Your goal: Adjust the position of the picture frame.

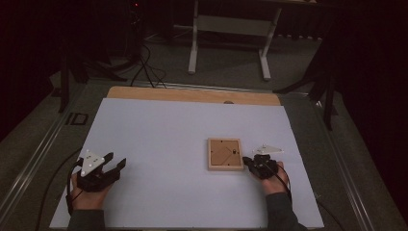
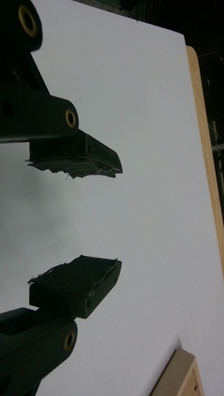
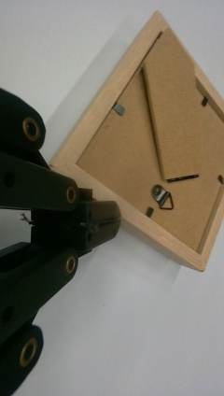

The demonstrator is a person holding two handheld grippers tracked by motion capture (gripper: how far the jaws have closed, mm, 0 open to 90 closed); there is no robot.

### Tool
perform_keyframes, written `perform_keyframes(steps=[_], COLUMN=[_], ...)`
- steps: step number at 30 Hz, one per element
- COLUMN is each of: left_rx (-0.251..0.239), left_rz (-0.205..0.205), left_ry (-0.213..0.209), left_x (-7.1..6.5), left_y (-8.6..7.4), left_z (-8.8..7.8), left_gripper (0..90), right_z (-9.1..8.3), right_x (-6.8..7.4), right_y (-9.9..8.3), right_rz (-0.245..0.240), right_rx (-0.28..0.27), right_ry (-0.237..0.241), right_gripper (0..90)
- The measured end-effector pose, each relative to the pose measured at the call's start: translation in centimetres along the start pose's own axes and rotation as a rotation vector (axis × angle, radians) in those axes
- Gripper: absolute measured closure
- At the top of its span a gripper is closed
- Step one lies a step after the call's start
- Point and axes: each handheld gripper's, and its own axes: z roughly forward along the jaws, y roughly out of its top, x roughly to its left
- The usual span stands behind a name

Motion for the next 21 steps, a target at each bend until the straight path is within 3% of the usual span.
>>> perform_keyframes(steps=[10,21], left_rx=[0.014,0.024], left_rz=[0.057,0.087], left_ry=[-0.029,-0.051], left_x=[-1.4,-2.5], left_y=[0.4,0.5], left_z=[0.9,1.4], left_gripper=[47.2,47.2], right_z=[0.9,2.4], right_x=[0.3,1.1], right_y=[0.6,1.6], right_rz=[0.012,0.016], right_rx=[-0.006,-0.02], right_ry=[0.01,0.029], right_gripper=[89.9,89.9])
